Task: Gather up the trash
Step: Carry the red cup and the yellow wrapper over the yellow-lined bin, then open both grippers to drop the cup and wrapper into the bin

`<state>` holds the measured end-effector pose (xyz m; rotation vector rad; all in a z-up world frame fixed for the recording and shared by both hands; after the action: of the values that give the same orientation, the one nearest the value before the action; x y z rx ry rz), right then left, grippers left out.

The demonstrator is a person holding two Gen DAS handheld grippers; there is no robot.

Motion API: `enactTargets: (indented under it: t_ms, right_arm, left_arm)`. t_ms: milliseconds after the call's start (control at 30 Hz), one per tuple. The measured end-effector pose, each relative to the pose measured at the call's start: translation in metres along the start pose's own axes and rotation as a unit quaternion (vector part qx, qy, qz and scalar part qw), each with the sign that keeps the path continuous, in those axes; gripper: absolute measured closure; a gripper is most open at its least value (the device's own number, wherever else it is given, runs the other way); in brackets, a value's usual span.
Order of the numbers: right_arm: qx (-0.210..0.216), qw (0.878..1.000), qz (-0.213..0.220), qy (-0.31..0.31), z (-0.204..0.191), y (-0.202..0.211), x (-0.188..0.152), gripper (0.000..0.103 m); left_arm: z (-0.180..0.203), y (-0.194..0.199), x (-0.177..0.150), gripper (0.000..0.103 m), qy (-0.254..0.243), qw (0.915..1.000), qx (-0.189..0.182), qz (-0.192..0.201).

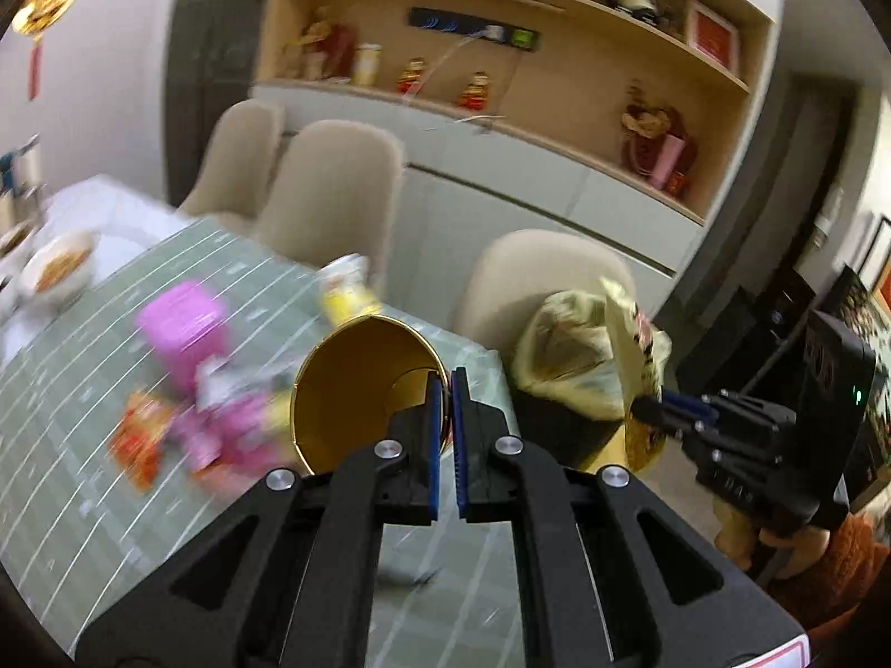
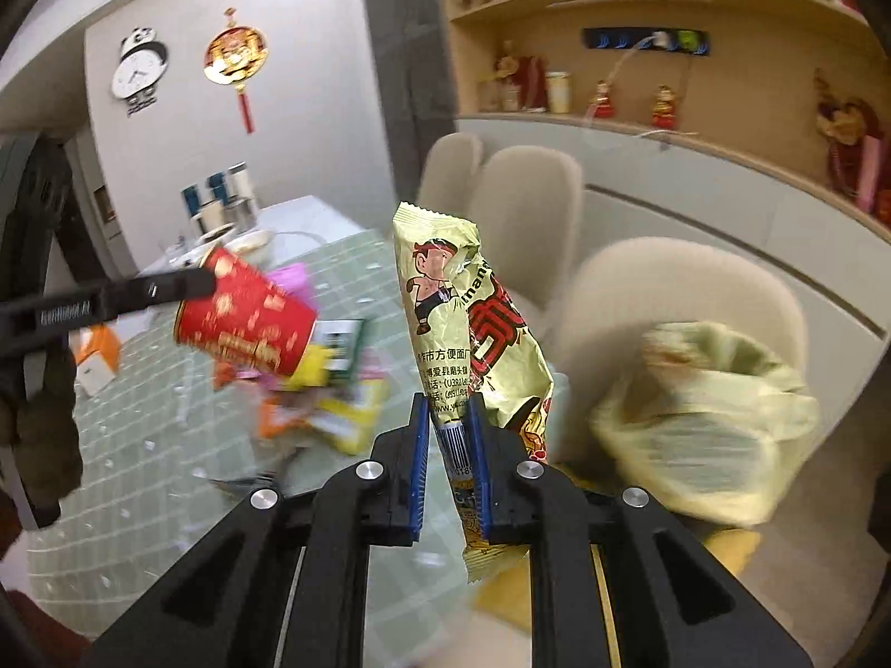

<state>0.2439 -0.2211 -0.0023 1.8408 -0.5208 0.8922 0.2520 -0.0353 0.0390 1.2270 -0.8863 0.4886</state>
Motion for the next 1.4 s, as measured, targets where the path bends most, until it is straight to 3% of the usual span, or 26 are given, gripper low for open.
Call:
enactTargets:
  t_ms: [300,500,633,733,833,967,1067,1233,1400]
  right_arm:
    - [-0.06,0.996,0.046,-0.047,0.152,0.032,0.023,0.088]
    - [-0.087,0.991,0.056,-0.081,0.232,0.039,0.033,0.088]
    - [-0.094,0.988,0.054,-0.107,0.276,0.029,0.039,0.088]
    - [-0.092,0.987,0.051,-0.119,0.297,0.019,0.042,0.088]
    - [-0.084,0.988,0.045,-0.124,0.304,0.007,0.041,0.088]
    - [-0.057,0.989,0.034,-0.13,0.31,-0.017,0.052,0.088]
    - [-0.034,0.991,0.033,-0.126,0.303,-0.035,0.065,0.088]
    - [0.001,0.994,0.02,-0.103,0.283,-0.072,0.083,0.088]
    - [0.011,0.998,-0.011,-0.054,0.263,-0.117,0.086,0.088]
  left_arm:
    - [0.129,-0.132,0.082,0.099,-0.051,0.9948,-0.087,-0.009]
    - [0.187,-0.225,0.118,0.099,-0.052,0.9898,-0.129,-0.032]
    - [0.21,-0.3,0.111,0.099,-0.038,0.9827,-0.145,-0.108]
    - [0.216,-0.336,0.079,0.1,-0.04,0.9734,-0.131,-0.183]
    - [0.221,-0.346,0.047,0.1,-0.05,0.96,-0.132,-0.242]
    - [0.221,-0.341,0.027,0.099,-0.063,0.9546,-0.129,-0.261]
    - [0.214,-0.333,0.031,0.098,-0.048,0.9588,-0.133,-0.246]
    - [0.204,-0.311,0.048,0.07,-0.03,0.9704,-0.122,-0.206]
    - [0.179,-0.282,0.062,0.058,0.026,0.9857,-0.079,-0.147]
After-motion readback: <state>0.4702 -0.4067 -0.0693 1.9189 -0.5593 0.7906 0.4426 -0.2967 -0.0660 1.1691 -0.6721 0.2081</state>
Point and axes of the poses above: each gripper's, at about its wrist camera, not at the fingertips, and y roughly against the way its jaws point, z to its right, x to its top, the point moved 6 cm from there along -y, roughly the way its jaws point, and after that the axes turned 10 degrees about -y, right-handed, at the moved point
